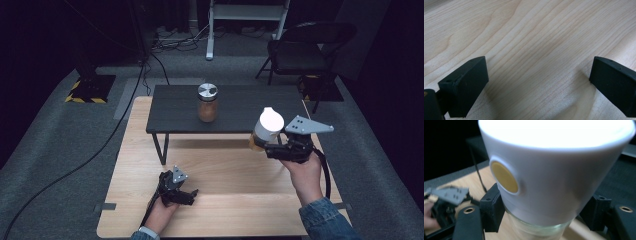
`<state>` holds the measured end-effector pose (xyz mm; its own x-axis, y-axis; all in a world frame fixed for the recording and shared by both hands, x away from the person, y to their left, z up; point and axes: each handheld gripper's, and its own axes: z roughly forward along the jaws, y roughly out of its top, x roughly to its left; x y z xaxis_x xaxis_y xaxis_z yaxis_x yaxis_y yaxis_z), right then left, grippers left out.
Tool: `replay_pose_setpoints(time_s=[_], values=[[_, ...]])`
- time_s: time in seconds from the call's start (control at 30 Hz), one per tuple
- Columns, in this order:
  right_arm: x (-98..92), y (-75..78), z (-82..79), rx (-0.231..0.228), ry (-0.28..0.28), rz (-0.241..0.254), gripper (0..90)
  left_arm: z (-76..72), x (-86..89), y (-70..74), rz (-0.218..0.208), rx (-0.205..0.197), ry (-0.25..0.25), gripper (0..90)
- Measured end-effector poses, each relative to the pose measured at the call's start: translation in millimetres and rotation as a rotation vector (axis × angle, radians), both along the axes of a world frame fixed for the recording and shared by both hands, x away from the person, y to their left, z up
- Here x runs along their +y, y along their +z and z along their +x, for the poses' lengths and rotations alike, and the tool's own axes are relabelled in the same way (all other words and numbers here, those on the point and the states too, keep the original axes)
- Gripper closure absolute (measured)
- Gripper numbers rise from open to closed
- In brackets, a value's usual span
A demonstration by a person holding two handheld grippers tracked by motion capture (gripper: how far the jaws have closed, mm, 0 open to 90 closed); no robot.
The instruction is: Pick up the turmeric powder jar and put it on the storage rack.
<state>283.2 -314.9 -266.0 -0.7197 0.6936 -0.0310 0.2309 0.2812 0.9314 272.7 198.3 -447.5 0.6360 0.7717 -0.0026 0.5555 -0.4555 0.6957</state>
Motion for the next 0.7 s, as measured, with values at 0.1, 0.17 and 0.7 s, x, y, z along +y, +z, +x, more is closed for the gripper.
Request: replay_pose_setpoints(time_s=[0.1,0.17,0.7], values=[[6.6,12.3,8.0,-0.01,-0.017,0.005,30.4,-0.5,0.0,-0.5,-0.003,-0.002,0.002,1.7],[12.3,18.1,13.7,-0.019,-0.03,-0.001,30.4,-1.0,-0.1,-0.2,-0.003,0.002,0.003,1.7],[39.1,25.5,66.6,0.005,-0.121,-0.032,30.4,-1.4,0.1,-0.4,-0.004,-0.001,0.0,1.7]])
